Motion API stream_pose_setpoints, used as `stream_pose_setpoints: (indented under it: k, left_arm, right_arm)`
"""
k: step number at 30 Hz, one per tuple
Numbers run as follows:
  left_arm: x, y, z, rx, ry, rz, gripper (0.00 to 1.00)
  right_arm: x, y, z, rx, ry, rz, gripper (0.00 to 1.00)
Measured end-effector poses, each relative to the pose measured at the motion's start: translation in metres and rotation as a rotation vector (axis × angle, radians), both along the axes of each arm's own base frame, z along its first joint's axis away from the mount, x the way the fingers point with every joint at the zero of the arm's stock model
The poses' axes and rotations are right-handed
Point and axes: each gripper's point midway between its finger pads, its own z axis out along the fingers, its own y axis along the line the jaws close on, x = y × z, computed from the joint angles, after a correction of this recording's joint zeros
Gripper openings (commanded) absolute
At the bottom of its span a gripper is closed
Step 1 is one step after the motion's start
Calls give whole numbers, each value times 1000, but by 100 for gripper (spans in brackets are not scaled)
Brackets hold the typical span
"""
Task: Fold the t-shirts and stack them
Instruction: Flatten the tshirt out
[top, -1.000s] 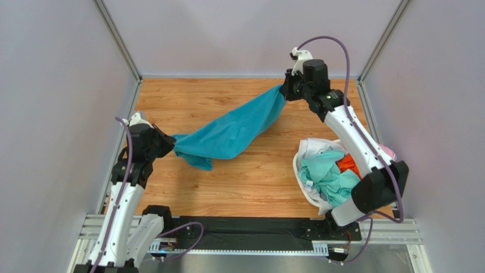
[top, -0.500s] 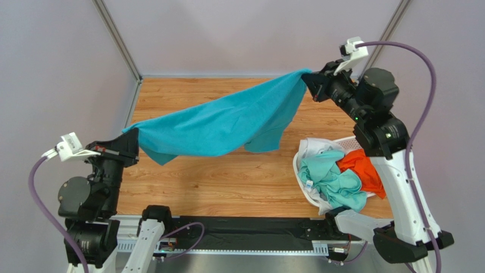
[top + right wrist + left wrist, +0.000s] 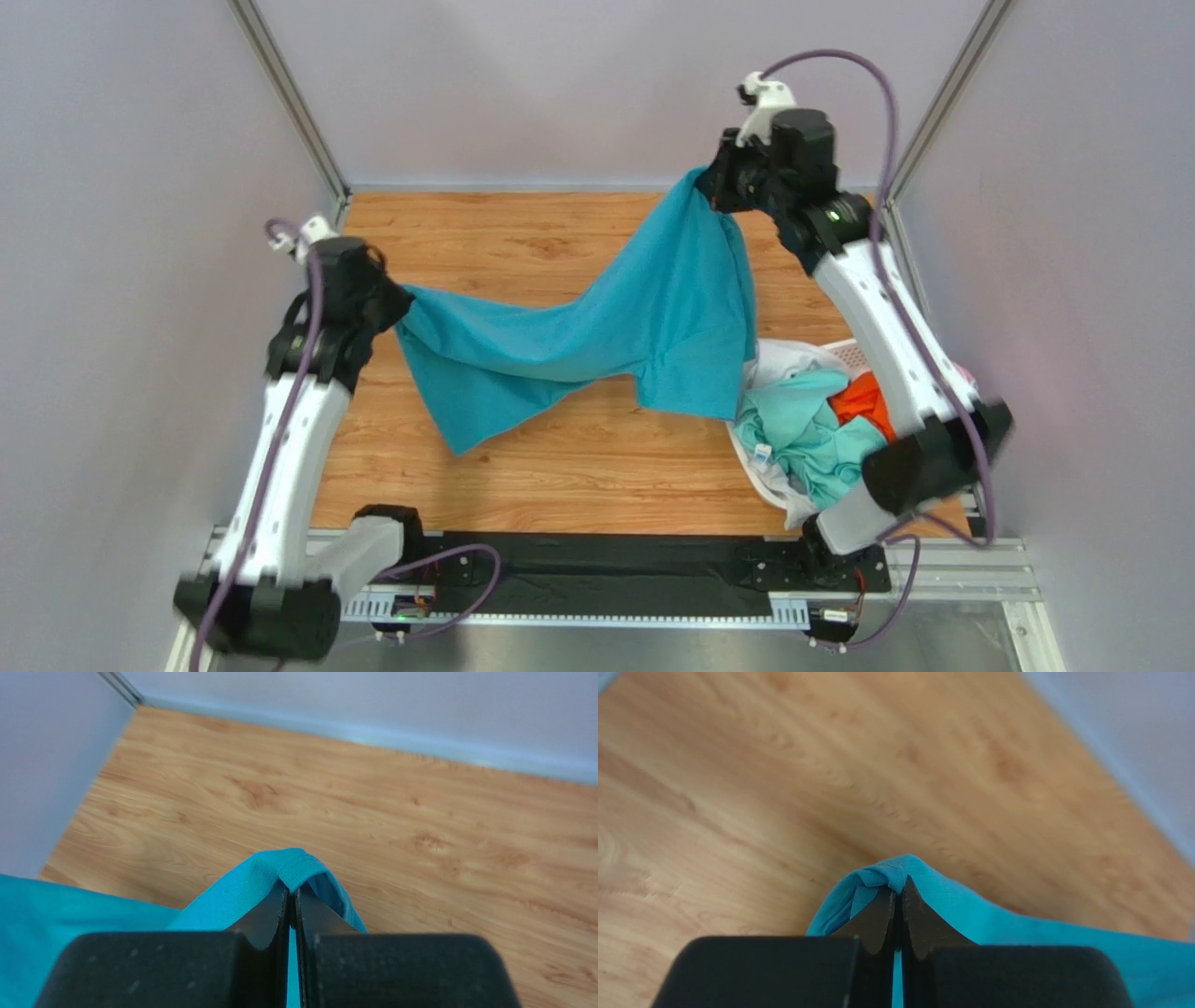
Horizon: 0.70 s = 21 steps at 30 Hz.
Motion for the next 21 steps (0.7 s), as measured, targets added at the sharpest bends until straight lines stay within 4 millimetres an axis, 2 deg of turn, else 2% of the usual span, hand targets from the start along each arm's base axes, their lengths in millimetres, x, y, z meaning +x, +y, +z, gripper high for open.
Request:
stream_pose_setpoints:
  k: [1, 2, 3, 4, 6, 7, 9, 10, 12, 16, 18, 21]
  left_arm:
    - [16, 1, -32, 9, 110, 14, 33]
    - [31, 2, -66, 23, 222, 22, 52]
    - [39, 3, -94, 28, 314, 30, 67]
    - [45, 4, -124, 38, 420, 35, 99]
    - [50, 5, -172, 42, 583, 50, 100]
    - [49, 6, -191, 48, 656, 53, 100]
    - [44, 7, -209, 55, 729, 58, 100]
    - [41, 8, -212, 56, 747, 59, 100]
    - [38, 9, -208, 58, 747, 62, 100]
    - [31, 6, -199, 42, 701, 49, 100]
    - [17, 0, -204, 16, 694, 18, 100]
    - [-16, -15, -221, -44, 725, -58, 100]
  right_arm:
    - [28, 4, -33, -22, 74, -13, 17]
    - [49, 7, -59, -36, 125, -21, 30]
    - [72, 9, -97, -59, 202, -36, 43]
    - [90, 10, -127, -80, 264, -48, 67]
    - [119, 10, -192, -130, 386, -66, 82]
    - [123, 9, -220, -158, 445, -71, 100]
    - [118, 1, -263, -210, 555, -90, 100]
    - [112, -3, -274, -232, 596, -96, 100]
    - [103, -9, -279, -256, 625, -113, 100]
    - [80, -19, -251, -254, 587, -132, 100]
    - [59, -24, -231, -240, 560, -131, 100]
    - [26, -27, -206, -210, 510, -115, 100]
